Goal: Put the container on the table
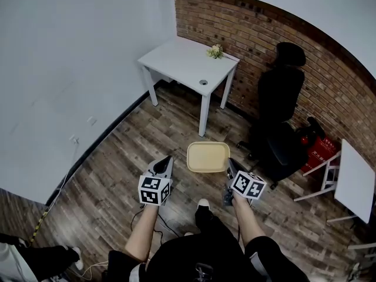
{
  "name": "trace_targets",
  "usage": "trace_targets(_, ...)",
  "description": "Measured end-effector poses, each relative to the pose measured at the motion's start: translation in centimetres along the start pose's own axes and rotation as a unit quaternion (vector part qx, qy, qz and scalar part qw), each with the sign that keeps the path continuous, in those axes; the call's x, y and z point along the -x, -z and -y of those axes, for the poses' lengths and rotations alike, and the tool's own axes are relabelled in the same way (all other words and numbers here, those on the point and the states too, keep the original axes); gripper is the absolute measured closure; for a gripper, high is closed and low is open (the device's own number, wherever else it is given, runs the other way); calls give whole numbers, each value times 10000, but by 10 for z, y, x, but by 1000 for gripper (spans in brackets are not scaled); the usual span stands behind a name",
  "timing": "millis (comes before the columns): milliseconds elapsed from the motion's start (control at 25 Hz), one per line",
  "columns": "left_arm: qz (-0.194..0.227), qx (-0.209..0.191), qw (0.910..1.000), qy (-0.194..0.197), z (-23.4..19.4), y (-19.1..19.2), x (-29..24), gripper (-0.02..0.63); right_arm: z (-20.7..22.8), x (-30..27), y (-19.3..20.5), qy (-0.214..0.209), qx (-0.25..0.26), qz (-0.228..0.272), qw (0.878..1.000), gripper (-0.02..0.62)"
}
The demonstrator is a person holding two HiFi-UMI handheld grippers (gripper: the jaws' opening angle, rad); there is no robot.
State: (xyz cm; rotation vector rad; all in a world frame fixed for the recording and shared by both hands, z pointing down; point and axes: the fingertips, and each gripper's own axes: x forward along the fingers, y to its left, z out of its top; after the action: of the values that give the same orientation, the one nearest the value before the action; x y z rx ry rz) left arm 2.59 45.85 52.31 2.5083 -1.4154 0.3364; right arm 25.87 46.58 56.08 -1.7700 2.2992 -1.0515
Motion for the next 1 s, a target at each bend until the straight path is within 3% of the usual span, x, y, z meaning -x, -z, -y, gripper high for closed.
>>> trace_targets(480,-18,-2,9998,-191,-26,-45,-88,591,30,-84,-73,-121,70,-74,9999,560)
trace_targets(1000,-84,107,9989,-459,-46,-60,-152,591,57,-146,-108,-268,51,-201,9994,560)
